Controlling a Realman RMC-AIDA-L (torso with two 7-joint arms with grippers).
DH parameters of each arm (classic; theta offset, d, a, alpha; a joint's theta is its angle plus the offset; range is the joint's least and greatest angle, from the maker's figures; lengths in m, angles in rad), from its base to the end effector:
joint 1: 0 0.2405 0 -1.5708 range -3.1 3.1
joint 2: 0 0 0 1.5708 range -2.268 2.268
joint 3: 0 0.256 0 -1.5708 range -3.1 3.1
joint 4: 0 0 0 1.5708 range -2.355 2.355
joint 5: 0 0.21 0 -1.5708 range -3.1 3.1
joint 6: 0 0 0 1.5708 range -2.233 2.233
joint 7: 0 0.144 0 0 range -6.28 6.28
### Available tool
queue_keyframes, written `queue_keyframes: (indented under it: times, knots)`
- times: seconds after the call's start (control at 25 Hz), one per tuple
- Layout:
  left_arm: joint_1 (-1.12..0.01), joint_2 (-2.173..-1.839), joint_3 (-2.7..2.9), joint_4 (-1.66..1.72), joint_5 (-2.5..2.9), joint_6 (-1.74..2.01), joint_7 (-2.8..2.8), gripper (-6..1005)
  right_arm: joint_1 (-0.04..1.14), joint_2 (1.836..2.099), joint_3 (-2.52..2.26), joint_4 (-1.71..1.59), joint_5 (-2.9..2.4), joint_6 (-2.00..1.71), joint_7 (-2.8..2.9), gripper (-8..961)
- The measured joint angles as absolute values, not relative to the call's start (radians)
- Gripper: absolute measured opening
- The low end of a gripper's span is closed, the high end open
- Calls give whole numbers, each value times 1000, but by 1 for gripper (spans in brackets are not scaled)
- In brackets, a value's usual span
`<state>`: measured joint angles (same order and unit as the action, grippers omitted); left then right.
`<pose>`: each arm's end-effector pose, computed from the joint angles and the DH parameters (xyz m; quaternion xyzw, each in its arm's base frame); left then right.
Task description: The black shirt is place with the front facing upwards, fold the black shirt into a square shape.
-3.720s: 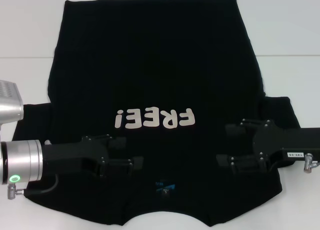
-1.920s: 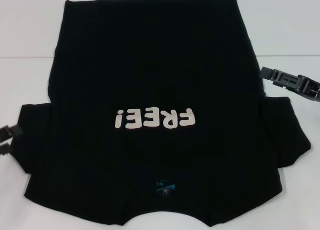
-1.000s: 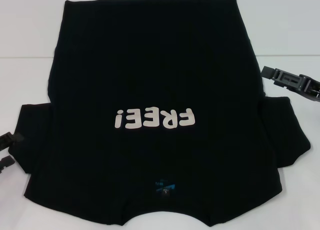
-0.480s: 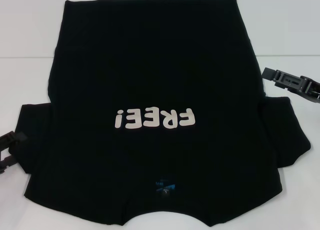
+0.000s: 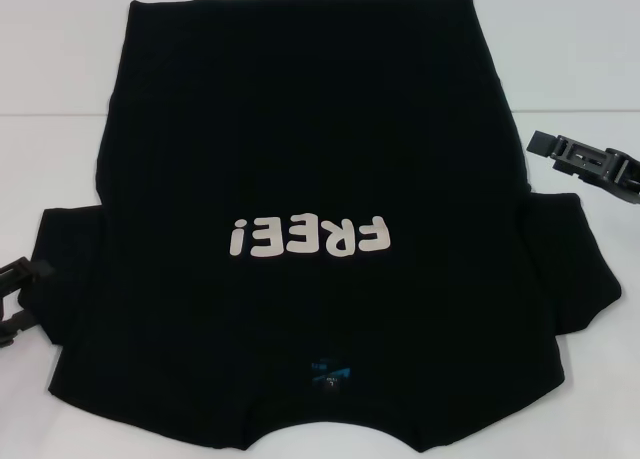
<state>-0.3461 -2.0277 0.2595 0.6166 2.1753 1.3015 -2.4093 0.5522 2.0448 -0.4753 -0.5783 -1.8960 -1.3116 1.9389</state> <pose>-0.4009 0.2835 0.0605 -0.5084 -0.7601 -0.3320 0.2314 0.2943 0.3716 0.0418 -0.7411 0.5212 0.3633 0.2171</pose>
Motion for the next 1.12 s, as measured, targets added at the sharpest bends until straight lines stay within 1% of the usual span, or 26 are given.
queue_keyframes:
  times: [0.48,0.64,1.12]
  knots:
    - [-345,-2031,259,614,2178,1280,-2440,872,546,2045,-466,-578,-1896,-1313,1939,866]
    - [-354,-2025,263,592,2179,1275,-2437,857,543,2045,-464,-578,-1896,-1313,1939,864]
    - [-377,-2023,307,590,2179,1247,-2442,838,539,2044,-463,-578,-1896,-1325,1939,859]
